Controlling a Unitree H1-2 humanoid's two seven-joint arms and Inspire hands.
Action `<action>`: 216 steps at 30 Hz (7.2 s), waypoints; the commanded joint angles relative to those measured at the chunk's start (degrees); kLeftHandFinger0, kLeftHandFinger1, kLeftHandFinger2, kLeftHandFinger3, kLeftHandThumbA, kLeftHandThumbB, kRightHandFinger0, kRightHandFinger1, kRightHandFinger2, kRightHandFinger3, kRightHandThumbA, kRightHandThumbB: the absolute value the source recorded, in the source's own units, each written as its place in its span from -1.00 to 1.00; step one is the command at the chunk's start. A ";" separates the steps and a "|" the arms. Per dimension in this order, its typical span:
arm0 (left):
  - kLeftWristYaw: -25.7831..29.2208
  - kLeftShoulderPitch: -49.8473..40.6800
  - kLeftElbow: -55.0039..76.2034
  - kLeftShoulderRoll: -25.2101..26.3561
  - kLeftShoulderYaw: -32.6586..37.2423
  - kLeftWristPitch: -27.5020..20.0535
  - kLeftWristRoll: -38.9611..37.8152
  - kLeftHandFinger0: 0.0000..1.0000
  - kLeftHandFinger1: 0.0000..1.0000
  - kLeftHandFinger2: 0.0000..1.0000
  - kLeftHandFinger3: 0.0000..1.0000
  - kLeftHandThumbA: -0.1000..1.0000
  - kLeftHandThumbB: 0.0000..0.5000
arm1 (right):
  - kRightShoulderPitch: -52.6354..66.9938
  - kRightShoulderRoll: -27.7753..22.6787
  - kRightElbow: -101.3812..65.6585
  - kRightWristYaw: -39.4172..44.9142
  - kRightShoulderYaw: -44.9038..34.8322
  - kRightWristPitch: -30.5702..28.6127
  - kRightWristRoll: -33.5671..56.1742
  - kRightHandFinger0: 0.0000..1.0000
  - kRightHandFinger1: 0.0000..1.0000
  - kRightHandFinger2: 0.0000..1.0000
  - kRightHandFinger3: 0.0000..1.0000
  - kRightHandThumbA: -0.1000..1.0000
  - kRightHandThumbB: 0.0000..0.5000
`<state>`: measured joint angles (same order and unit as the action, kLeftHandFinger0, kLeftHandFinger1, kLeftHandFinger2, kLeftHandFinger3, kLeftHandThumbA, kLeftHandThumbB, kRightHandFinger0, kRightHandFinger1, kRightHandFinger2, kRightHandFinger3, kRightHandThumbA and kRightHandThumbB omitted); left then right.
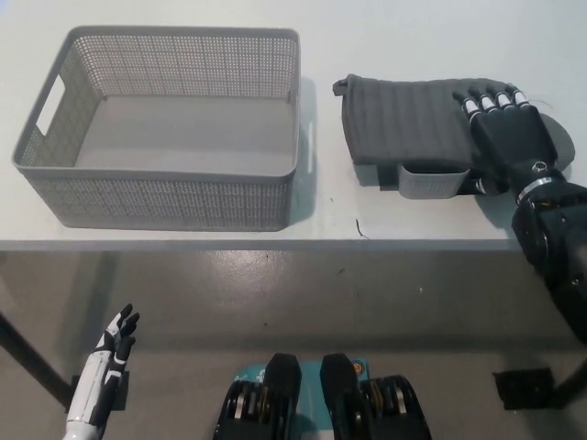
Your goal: Usethe right hand to pick up a oven gloves on top of a leveled container and place it into another larger container on the left side
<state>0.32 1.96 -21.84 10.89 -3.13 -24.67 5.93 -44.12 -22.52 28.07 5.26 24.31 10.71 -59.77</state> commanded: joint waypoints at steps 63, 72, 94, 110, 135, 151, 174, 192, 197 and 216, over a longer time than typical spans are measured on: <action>1.46 1.89 1.33 1.21 -0.05 -2.26 1.01 1.00 1.00 1.00 1.00 1.00 1.00 | -24.77 9.96 -6.57 -32.56 -3.96 -10.80 3.21 -1.00 -0.47 0.31 0.30 -1.00 0.00; 0.56 1.46 0.95 0.97 0.36 -2.26 0.11 1.00 1.00 1.00 1.00 1.00 1.00 | -32.05 19.01 12.98 -36.15 0.99 -13.04 3.09 -1.00 -0.64 0.28 -0.16 -1.00 0.26; -1.11 1.37 1.65 1.48 1.34 -1.42 0.71 1.00 1.00 1.00 1.00 1.00 1.00 | -47.48 36.38 53.26 -28.14 3.14 -12.35 11.72 -1.00 -0.93 -0.35 0.69 -0.89 0.04; -1.30 1.07 1.62 1.90 1.85 -1.36 1.09 1.00 1.00 1.00 1.00 1.00 1.00 | -49.80 28.77 34.20 11.46 -22.42 -5.64 43.11 1.00 1.00 1.00 1.00 0.39 0.20; -1.09 1.64 -0.51 1.60 2.38 -1.64 1.98 1.00 1.00 1.00 1.00 1.00 1.00 | -32.26 11.28 -49.01 1.38 -44.87 4.96 74.92 1.00 1.00 1.00 1.00 1.00 0.63; -1.40 0.28 -2.05 1.39 2.96 -2.26 1.44 1.00 1.00 1.00 1.00 1.00 1.00 | -3.60 1.88 -73.07 -6.13 -50.51 -0.89 87.98 1.00 1.00 1.00 1.00 1.00 0.50; -1.31 4.59 -2.76 1.65 4.10 -2.19 2.14 1.00 1.00 1.00 1.00 1.00 1.00 | 47.54 21.44 -42.16 4.30 -26.91 -21.04 67.78 1.00 1.00 1.00 1.00 1.00 -0.24; -1.98 7.92 -2.20 0.49 6.73 -0.36 2.67 1.00 1.00 1.00 1.00 1.00 1.00 | 44.20 15.99 -26.42 3.01 -27.39 -19.78 63.12 1.00 1.00 1.00 1.00 1.00 -0.61; -2.57 8.16 -2.49 0.60 6.79 -0.57 2.13 1.00 1.00 1.00 1.00 1.00 1.00 | 44.09 15.87 -26.37 2.89 -26.77 -19.70 62.90 1.00 1.00 1.00 1.00 1.00 -0.49; -1.83 7.95 -2.60 0.68 6.69 -0.24 3.98 1.00 1.00 1.00 1.00 1.00 1.00 | 43.39 14.67 -24.99 4.37 -24.28 -20.99 62.88 1.00 1.00 1.00 1.00 1.00 -0.61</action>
<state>-1.76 8.73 -25.60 10.93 3.38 -24.61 8.99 0.59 -7.03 3.60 8.57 -0.40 -7.55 2.73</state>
